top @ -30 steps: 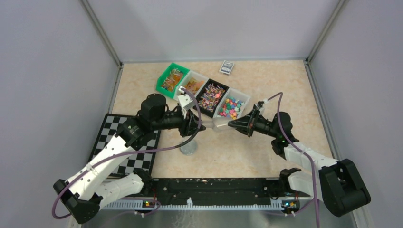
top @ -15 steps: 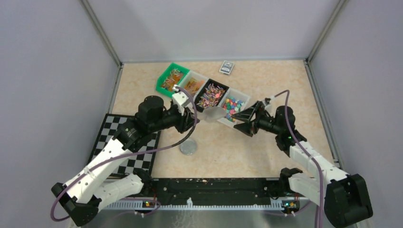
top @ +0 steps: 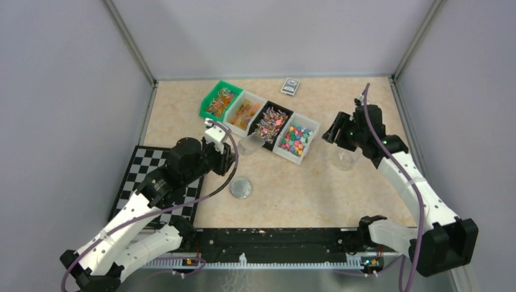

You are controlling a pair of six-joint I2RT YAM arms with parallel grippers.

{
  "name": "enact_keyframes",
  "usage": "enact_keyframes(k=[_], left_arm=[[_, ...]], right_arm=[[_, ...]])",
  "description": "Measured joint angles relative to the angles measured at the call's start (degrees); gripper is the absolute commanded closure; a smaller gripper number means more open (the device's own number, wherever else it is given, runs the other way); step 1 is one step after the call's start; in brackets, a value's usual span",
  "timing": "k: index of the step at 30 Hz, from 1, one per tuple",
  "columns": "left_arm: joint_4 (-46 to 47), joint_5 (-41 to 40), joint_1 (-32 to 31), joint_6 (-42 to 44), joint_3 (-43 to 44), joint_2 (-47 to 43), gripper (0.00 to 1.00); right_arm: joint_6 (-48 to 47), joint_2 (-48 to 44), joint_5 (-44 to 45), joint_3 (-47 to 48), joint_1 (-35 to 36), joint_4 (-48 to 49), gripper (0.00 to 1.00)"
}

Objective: Pack the candies
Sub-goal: Pick up the packing bottle from the center of the board.

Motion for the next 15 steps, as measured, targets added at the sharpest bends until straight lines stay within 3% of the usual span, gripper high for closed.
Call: enact_keyframes(k=[7, 15], left_arm=[[0.28, -4.04, 0.00, 0.44, -5.95, -6.19, 1.00], [2.12, -8.11, 0.00, 0.96, -12.50, -9.35, 1.00]], right_arm=[[-12.57, 8.02, 9.09, 2.25, -0.02, -7.26, 0.55], [-19.23, 15.63, 14.73, 1.46, -0.02, -6.54, 0.56]])
